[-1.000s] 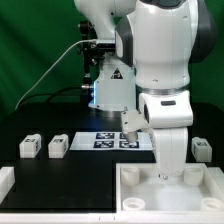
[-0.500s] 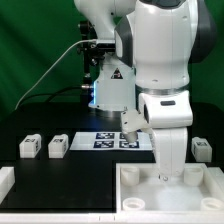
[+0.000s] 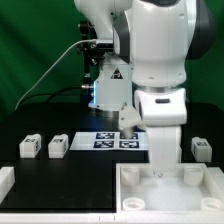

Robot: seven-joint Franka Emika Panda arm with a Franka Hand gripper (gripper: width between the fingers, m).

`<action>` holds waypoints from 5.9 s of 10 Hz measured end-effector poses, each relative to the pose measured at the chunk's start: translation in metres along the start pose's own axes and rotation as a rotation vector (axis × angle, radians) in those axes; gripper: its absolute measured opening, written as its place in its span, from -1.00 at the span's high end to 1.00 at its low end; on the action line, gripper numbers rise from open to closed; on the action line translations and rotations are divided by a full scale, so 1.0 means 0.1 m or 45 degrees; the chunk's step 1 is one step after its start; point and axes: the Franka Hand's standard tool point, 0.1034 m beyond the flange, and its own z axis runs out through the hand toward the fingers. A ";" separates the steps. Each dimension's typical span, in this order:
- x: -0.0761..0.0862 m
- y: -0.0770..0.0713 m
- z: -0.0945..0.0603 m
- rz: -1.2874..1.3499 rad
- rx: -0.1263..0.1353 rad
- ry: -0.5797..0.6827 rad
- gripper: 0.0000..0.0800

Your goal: Assemble one leg

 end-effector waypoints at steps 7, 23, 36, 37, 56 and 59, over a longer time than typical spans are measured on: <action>0.64 -0.38 -0.13 1.079 0.014 0.044 -0.62; 0.99 -0.95 0.27 1.668 0.568 -0.635 -0.62; 1.09 -1.06 0.44 1.725 0.618 -0.737 0.28; 1.09 -1.06 0.44 1.725 0.618 -0.737 0.28; 0.48 0.68 -1.27 1.432 -0.464 0.598 0.27; 0.36 0.86 -1.17 1.394 -0.728 0.806 0.27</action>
Offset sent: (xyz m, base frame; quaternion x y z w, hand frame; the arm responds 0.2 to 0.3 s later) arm -0.0372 0.0707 0.0146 -0.0005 0.0132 0.4392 0.8983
